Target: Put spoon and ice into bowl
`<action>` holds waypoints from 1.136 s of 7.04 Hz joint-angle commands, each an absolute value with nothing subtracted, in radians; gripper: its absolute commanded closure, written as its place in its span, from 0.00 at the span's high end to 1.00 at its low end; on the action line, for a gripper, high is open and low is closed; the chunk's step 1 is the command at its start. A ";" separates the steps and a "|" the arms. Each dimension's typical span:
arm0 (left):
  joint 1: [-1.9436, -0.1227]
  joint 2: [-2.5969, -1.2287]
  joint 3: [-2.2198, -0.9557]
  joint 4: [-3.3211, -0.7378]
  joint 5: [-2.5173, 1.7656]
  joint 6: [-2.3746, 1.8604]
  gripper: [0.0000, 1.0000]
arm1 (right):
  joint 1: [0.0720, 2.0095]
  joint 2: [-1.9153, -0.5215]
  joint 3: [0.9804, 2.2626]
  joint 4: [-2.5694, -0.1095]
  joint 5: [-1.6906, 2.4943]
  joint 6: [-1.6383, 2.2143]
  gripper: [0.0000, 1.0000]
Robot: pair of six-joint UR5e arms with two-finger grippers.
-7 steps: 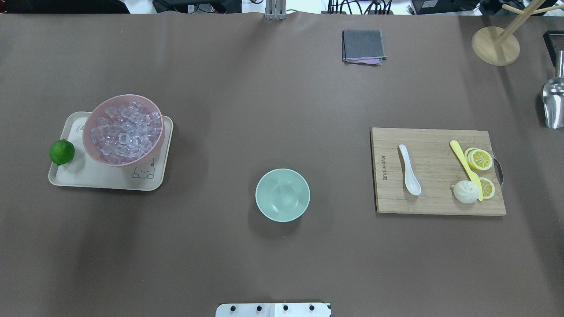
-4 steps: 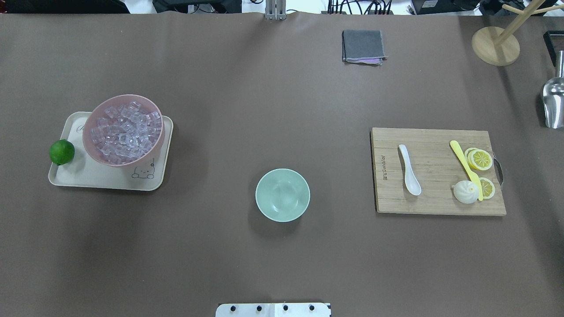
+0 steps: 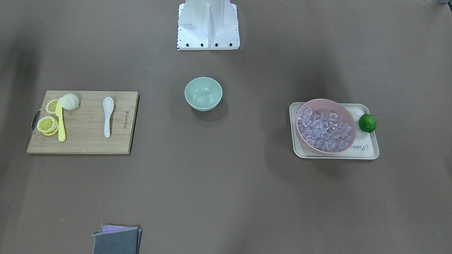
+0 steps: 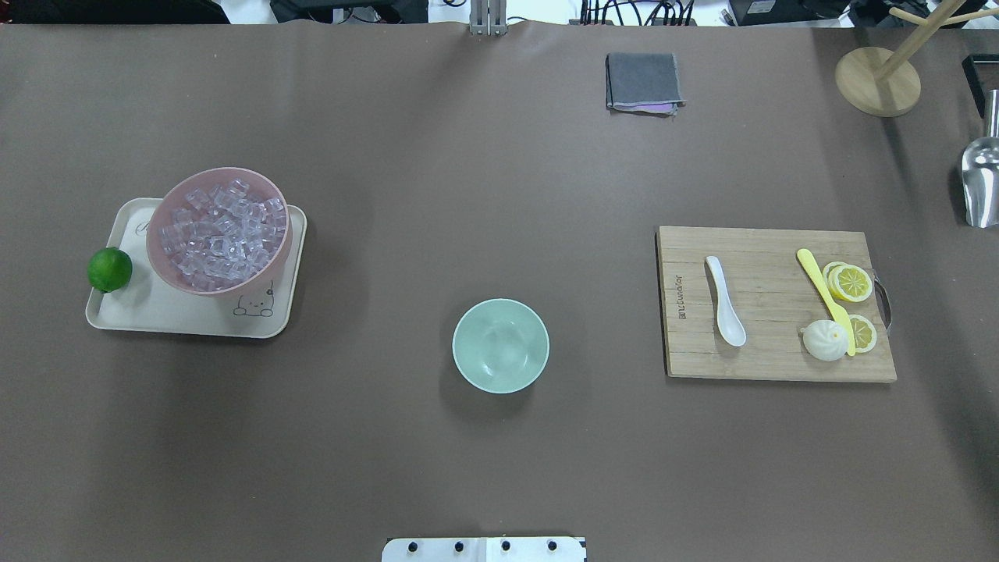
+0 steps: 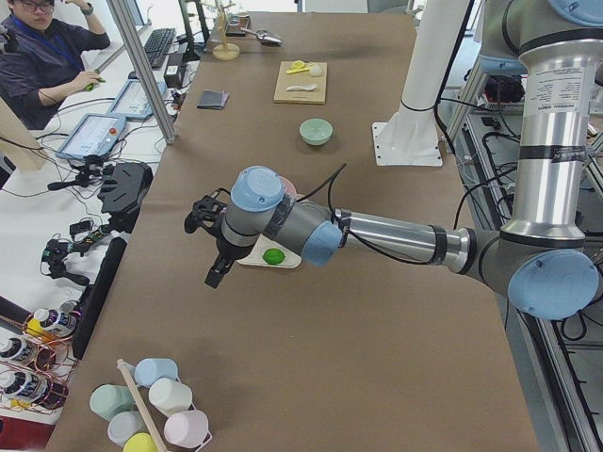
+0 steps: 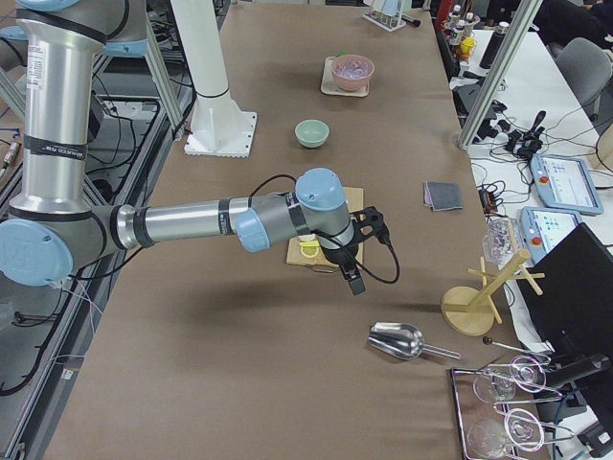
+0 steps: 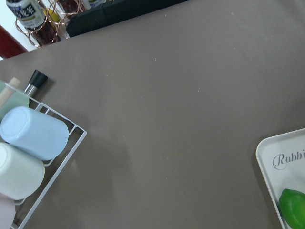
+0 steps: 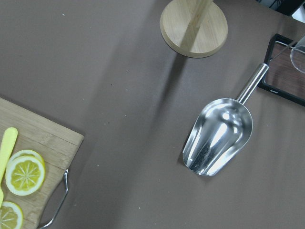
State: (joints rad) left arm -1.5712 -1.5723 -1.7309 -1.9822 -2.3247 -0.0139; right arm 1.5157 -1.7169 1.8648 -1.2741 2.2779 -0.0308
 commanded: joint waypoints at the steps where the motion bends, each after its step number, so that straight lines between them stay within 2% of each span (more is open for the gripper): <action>1: -1.450 -1.582 -1.767 -2.092 -2.324 -0.135 0.98 | 1.450 -1.712 1.879 -1.221 2.304 0.151 1.00; 3: -1.292 -1.583 -1.773 -2.310 -2.307 -0.367 0.99 | 1.350 -1.706 1.884 -1.090 2.287 0.364 1.00; 5: -1.205 -1.608 -1.808 -2.312 -2.263 -0.397 0.98 | 1.254 -1.700 1.936 -1.089 2.206 0.518 1.00; 8: -0.961 -1.606 -1.861 -2.312 -2.003 -0.536 0.97 | 1.169 -1.700 1.957 -1.088 2.129 0.604 1.00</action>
